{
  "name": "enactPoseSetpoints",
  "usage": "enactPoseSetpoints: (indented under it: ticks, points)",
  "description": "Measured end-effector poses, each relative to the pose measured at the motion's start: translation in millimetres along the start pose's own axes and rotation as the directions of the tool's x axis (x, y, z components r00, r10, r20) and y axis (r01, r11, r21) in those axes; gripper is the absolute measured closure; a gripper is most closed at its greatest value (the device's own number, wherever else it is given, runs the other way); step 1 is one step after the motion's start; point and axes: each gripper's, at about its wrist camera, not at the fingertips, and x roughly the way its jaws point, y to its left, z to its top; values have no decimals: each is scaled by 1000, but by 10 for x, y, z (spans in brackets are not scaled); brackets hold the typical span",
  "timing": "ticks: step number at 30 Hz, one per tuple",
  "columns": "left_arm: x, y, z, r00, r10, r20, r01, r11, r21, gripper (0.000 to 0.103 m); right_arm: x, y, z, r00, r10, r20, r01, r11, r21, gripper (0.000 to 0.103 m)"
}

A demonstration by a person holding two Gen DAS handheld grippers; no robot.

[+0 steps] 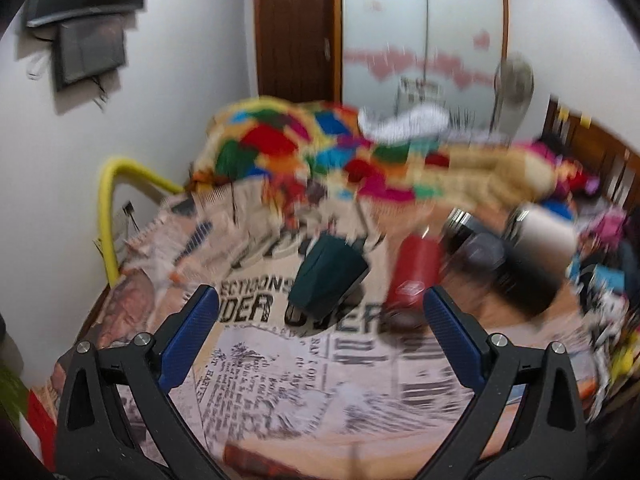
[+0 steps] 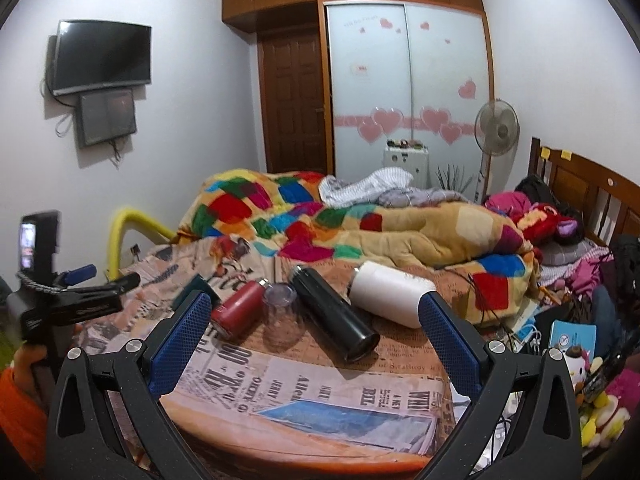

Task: Flip cup upright
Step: 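Move the left tool down and grasp the dark green mug's body, then lift the green mug with the left tool and rotate it upright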

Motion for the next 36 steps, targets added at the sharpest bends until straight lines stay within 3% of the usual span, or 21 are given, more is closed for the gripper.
enactPoseSetpoints:
  ticks: [4, 8, 11, 16, 19, 21, 29, 36]
  points:
    - [714, 135, -14, 990, -51, -134, 54, 998, 19, 11, 203, -51, -21, 999, -19, -44, 19, 1000, 6, 0]
    - [1242, 151, -14, 971, -99, -217, 109, 993, 37, 19, 376, -82, -43, 996, -36, -80, 36, 999, 2, 0]
    - [1446, 150, -17, 955, -158, -251, 171, 985, 28, 23, 485, -75, -53, 994, -45, -101, 45, 999, -4, 0]
    - [1632, 95, -10, 950, -170, -264, 187, 981, 43, 26, 626, -54, -78, 990, -52, -128, 51, 999, -12, 0]
    - [1761, 75, -28, 943, -158, -292, 181, 982, 54, 33, 656, -46, -89, 989, -47, -137, 46, 999, -13, 0]
    - [1801, 75, -53, 942, -155, -298, 177, 983, 51, 37, 655, -33, -91, 989, -46, -138, 44, 999, -16, 0]
    - [1671, 68, -123, 958, -126, -259, 142, 989, 46, 38, 611, 4, -68, 990, -41, -139, 38, 999, -23, 0]
    - [1112, 9, -69, 976, -120, -181, 135, 988, 72, 38, 518, 18, -39, 992, -32, -120, 29, 999, -26, 0]
